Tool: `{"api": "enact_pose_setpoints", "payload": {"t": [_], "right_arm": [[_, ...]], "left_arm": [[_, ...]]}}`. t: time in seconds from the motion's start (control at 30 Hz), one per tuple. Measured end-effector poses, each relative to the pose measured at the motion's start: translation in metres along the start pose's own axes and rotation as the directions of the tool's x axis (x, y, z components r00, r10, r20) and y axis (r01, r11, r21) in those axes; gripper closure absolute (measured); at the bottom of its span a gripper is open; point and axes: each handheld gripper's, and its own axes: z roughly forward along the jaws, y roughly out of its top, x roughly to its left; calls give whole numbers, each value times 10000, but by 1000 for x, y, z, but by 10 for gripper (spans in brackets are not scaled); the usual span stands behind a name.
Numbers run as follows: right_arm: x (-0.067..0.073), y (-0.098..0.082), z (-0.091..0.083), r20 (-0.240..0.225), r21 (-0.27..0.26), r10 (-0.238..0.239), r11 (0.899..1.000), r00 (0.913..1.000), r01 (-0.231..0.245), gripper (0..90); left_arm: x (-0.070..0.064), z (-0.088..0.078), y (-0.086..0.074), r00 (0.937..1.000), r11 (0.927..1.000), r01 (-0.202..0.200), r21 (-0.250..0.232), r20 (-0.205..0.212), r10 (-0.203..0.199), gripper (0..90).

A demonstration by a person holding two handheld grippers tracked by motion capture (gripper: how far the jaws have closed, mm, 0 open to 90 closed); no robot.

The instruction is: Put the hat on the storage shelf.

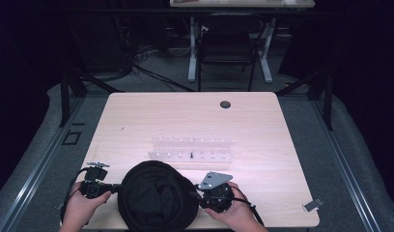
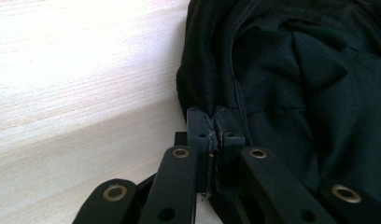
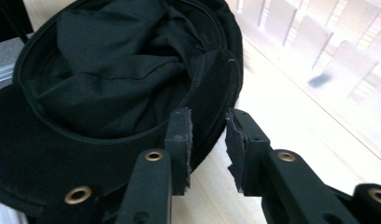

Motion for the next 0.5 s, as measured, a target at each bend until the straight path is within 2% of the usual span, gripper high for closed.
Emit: {"api": "enact_pose_setpoints", "payload": {"t": [0.03, 0.1, 0.33, 0.4, 0.5], "right_arm": [[-3, 0, 1, 197, -58, -51, 10000, 9998, 52, 725], [-4, 0, 0, 212, -25, -70, 10000, 9998, 71, 731], [-19, 3, 3, 769, -26, -16, 10000, 9970, 18, 749], [-24, 4, 4, 968, 13, 8, 10000, 9953, -9, 755], [-28, 5, 5, 1047, 34, -34, 10000, 9945, 31, 758]], "left_arm": [[-1, 1, 1, 9999, 10000, 50, -18, 103, -50, 877], [-1, 1, 1, 9998, 9999, 112, 11, 154, -112, 878], [-5, 5, 2, 9985, 9995, 295, -117, 459, -289, 875], [-6, 6, 2, 9984, 9997, 231, -96, 513, -226, 874], [-8, 7, 2, 9980, 9996, 282, -93, 572, -276, 872]]}}
